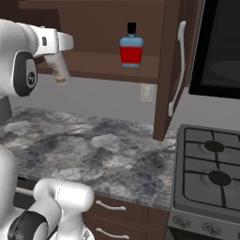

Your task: Sort all alcoholic drinks to one cabinet, and non-alcoholic drinks to the other.

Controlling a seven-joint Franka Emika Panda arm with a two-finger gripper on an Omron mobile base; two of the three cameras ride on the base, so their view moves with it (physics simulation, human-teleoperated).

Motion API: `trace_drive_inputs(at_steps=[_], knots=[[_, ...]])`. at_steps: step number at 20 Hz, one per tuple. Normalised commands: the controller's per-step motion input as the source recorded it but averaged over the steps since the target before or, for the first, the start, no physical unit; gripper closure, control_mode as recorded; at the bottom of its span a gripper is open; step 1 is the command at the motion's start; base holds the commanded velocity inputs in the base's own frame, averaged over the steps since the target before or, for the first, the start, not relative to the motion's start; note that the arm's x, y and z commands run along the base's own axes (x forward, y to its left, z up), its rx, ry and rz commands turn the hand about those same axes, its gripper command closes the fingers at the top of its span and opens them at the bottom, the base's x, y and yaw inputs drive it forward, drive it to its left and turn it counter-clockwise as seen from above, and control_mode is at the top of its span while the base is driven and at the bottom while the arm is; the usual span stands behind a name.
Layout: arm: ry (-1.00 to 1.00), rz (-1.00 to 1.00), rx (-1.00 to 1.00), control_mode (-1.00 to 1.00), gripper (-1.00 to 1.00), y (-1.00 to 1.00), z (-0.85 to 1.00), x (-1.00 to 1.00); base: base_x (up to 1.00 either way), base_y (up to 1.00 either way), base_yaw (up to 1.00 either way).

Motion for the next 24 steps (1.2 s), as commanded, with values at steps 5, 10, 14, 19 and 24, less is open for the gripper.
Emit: trace_drive_inputs(at_steps=[5, 10, 14, 19, 24], knots=[[-0.06, 0.00, 0.00, -1.00, 1.00, 0.04, 0.00, 0.40, 0.00, 0.00, 0.00], [-0.03, 0.00, 0.00, -1.00, 1.00, 0.05, 0.00, 0.42, 0.00, 0.00, 0.00], [-0.03, 0.00, 0.00, -1.00, 1.00, 0.04, 0.00, 0.48, 0.00, 0.00, 0.00], [-0.03, 0.00, 0.00, -1.00, 1.00, 0.00, 0.00, 0.46, 0.00, 0.00, 0.00], [-0.02, 0.00, 0.00, -1.00, 1.00, 0.00, -0.07, 0.42, 0.00, 0.00, 0.00]])
